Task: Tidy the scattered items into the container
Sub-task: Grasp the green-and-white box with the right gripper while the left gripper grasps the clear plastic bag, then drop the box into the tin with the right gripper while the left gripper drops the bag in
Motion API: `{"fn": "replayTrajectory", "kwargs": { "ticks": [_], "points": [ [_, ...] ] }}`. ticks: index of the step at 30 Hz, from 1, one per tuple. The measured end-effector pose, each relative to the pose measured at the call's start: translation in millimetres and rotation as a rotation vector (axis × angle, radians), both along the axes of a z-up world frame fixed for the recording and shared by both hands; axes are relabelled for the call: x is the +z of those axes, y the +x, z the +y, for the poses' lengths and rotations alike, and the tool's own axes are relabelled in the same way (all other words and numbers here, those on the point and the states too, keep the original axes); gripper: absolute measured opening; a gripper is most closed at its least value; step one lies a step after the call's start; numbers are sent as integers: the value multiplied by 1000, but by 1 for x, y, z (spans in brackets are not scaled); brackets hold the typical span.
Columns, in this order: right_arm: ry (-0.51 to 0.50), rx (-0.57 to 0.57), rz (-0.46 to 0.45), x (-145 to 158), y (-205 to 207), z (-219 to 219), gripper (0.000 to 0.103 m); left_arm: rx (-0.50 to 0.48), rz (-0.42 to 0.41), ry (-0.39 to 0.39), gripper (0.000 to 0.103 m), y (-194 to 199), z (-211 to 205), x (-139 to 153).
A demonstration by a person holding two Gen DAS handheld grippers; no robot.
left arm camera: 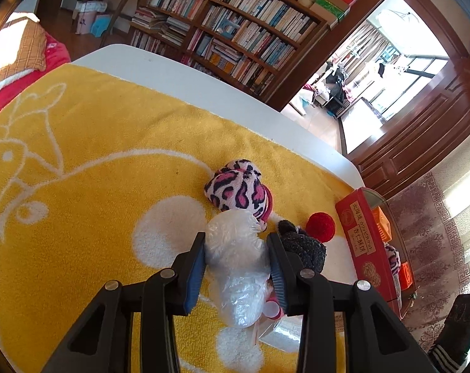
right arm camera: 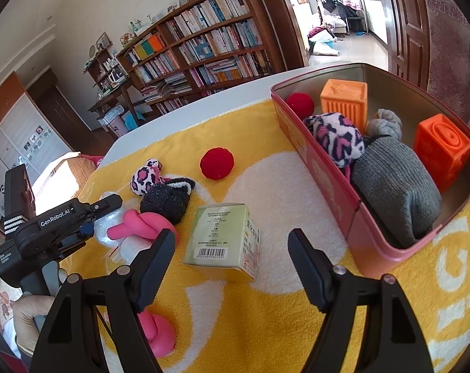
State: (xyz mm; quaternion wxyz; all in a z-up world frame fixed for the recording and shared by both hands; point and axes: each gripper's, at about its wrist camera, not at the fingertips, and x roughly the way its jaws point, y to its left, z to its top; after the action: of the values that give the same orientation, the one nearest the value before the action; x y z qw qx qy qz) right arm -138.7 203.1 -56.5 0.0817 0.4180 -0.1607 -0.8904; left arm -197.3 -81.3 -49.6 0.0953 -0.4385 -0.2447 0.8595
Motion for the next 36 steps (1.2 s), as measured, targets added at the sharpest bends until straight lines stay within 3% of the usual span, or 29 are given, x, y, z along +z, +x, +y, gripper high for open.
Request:
{"fn": "replayTrajectory", "kwargs": {
  "ticks": [12, 13, 15, 17, 27, 36],
  "points": [
    [146, 33, -67, -16, -22, -25, 78, 32, 43, 0, 40, 3, -10, 12],
    [165, 34, -72, -19, -23, -26, 74, 33, 44, 3, 40, 3, -10, 13],
    [191, 47, -87, -22, -23, -29, 52, 38, 49, 7, 40, 4, -11, 14],
    [201, 53, -83, -20, -21, -28, 48, 43, 56, 10, 40, 5, -12, 15],
    [172, 24, 105, 57, 6, -4, 48, 17, 126, 43, 40, 17, -1, 41],
    [234, -116, 128, 91, 2, 68, 48, -122, 176, 51, 40, 28, 48, 69]
  ]
}}
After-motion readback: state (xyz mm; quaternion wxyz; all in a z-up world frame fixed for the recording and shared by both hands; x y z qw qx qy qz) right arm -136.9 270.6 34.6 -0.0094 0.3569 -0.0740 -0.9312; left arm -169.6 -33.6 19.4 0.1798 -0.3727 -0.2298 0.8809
